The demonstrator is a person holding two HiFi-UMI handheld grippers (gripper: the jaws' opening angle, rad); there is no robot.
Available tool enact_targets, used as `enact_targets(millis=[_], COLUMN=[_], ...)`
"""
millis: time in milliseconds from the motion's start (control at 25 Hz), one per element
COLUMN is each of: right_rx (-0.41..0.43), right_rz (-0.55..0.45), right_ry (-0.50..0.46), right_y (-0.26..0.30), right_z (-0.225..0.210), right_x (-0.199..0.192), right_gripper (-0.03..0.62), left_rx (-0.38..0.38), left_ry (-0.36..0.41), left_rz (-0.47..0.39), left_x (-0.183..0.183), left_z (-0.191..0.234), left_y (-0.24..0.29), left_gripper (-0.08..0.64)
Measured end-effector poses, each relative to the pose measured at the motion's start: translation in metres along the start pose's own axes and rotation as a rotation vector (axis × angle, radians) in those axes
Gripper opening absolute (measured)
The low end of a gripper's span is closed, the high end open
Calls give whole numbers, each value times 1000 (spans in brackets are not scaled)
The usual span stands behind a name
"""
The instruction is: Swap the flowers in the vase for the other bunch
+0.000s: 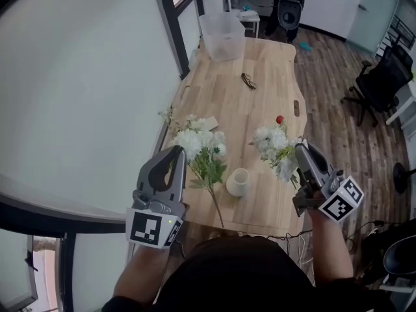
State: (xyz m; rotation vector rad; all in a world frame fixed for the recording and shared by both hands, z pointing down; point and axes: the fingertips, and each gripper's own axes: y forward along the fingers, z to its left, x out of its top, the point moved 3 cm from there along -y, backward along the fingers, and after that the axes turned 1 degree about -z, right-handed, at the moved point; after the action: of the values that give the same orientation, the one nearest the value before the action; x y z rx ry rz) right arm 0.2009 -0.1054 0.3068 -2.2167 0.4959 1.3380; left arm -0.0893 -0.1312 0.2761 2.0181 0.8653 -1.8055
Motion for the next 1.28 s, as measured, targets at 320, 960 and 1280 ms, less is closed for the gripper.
enact_targets(millis=[320,960,1280], right_rx=[74,245,317], right_rz=[34,109,145], right_ry=[4,33,65], right_y=[36,107,135], right_z=[21,66,88], right_x=[-7,-34,-55], right_gripper=[66,66,66], left_rx=[106,278,342], left_ry=[-5,6,3], left_rz=[20,66,76], left_x=[-4,-14,-17], left_z=[33,73,88], left_y=[-38,-107,-132], left_gripper=[22,21,21])
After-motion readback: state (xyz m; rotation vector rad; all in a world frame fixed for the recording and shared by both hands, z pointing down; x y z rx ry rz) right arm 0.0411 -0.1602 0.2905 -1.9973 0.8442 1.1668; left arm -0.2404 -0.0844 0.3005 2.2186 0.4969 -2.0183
